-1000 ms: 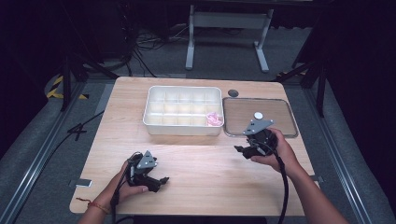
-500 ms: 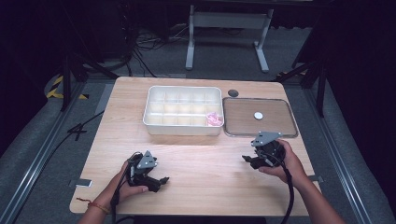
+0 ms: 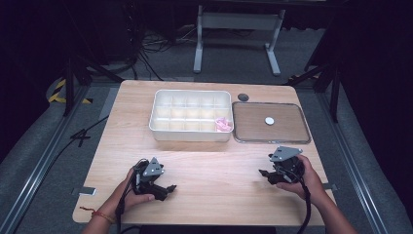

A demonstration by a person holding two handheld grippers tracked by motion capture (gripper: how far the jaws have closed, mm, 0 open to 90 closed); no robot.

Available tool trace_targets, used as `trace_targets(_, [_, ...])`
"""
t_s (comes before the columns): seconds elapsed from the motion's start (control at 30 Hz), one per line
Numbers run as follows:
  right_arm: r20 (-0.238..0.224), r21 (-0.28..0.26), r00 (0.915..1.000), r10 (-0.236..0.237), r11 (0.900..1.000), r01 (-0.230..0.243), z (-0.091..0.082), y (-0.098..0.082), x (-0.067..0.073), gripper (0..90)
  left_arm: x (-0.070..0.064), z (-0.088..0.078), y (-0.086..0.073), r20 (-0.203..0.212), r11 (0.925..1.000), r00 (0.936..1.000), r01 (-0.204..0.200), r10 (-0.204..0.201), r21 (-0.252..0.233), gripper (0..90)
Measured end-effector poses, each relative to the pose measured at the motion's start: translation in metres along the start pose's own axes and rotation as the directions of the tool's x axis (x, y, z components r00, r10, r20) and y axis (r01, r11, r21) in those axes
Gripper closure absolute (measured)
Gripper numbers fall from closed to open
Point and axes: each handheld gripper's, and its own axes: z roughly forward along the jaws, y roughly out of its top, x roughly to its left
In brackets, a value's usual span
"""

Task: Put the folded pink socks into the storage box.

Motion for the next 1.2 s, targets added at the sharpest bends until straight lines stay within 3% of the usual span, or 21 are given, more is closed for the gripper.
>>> trace_targets(0.33, [-0.026,-0.02,0.9987,0.043,0.999,-0.044,-0.001,-0.027,-0.001,33.0,0.0,0.0,0.0,0.0,1.0,1.0,-0.001,0.001,0.001,11.9])
trace_targets(0.73, [-0.075,-0.051,0.9904,0.116,0.991,-0.12,0.0,-0.06,-0.001,31.1,0.0,0.0,0.0,0.002,1.0,1.0,-0.001,0.001,0.0,11.9])
trace_targets(0.83, [-0.102,-0.079,0.9838,0.147,0.985,-0.156,0.001,-0.066,0.0,30.0,0.0,0.0,0.0,0.002,1.0,1.0,0.0,0.0,-0.001,11.8])
trace_targets(0.9, [-0.131,-0.115,0.9745,0.182,0.974,-0.198,0.003,-0.072,-0.001,27.2,0.0,0.0,0.0,0.002,1.0,1.0,0.0,0.0,-0.001,11.8])
trace_targets(0.93, [-0.13,-0.137,0.974,0.185,0.97,-0.203,0.004,-0.075,-0.001,27.0,0.0,0.0,0.0,0.002,1.0,1.0,-0.002,0.002,0.0,11.8])
trace_targets(1.2, [-0.117,-0.138,0.9745,0.191,0.969,-0.207,0.004,-0.075,0.0,25.8,0.0,0.0,0.0,0.002,1.0,1.0,0.001,-0.001,0.002,11.6])
